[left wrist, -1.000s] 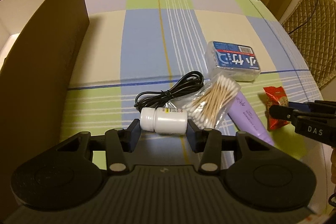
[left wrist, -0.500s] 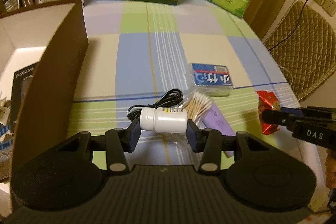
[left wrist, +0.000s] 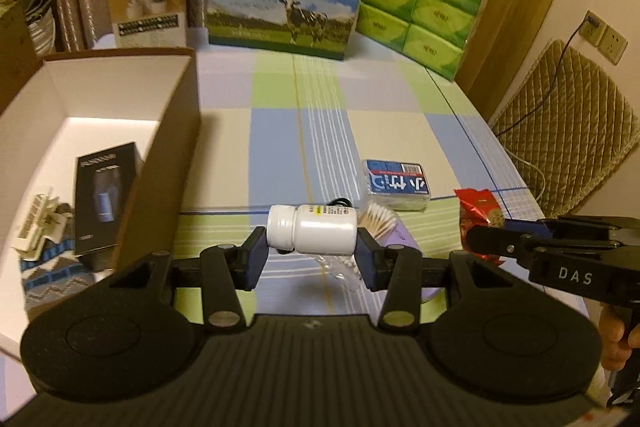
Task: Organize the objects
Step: 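Carry the pill bottle with the left gripper into the shoebox while the right gripper carries the candy there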
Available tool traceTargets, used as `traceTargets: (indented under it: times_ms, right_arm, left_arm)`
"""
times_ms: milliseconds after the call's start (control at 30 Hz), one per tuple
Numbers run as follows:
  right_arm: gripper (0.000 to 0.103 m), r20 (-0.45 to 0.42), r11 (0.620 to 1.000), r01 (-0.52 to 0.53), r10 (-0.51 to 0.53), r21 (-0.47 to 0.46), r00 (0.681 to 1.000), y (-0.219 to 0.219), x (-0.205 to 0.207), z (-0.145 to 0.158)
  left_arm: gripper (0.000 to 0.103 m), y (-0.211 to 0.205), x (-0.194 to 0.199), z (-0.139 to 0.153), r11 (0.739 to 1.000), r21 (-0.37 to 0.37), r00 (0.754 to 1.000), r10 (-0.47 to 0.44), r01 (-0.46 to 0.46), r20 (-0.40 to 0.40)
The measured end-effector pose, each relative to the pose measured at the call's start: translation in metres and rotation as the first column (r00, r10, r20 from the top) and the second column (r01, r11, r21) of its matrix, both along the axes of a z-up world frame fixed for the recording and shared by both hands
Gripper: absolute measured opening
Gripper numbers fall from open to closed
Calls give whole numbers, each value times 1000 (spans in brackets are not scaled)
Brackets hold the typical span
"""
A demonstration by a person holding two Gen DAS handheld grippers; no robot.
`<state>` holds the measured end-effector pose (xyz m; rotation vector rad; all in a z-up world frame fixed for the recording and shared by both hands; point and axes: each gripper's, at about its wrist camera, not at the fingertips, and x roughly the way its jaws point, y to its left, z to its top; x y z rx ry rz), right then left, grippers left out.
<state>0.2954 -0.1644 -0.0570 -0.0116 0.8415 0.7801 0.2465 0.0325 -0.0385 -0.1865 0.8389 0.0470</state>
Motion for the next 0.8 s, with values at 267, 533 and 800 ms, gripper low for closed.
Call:
traceTargets:
  times_ms: [267,533,800]
  right_arm:
    - [22,18,996,-79,78,39,997,40,-26,13]
    - [22,22,983,-166,164,75,986,93,-47,20]
    - [22,23,966,-245,244,87,970,148,-67,18]
  left_arm:
    - [41,32,-33,21,999,6,997,50,-51,55]
    - [41,77,-64,32,992,21,990,120,-122,76]
    - [41,132,-90,34,977,46,977,204,-206,59]
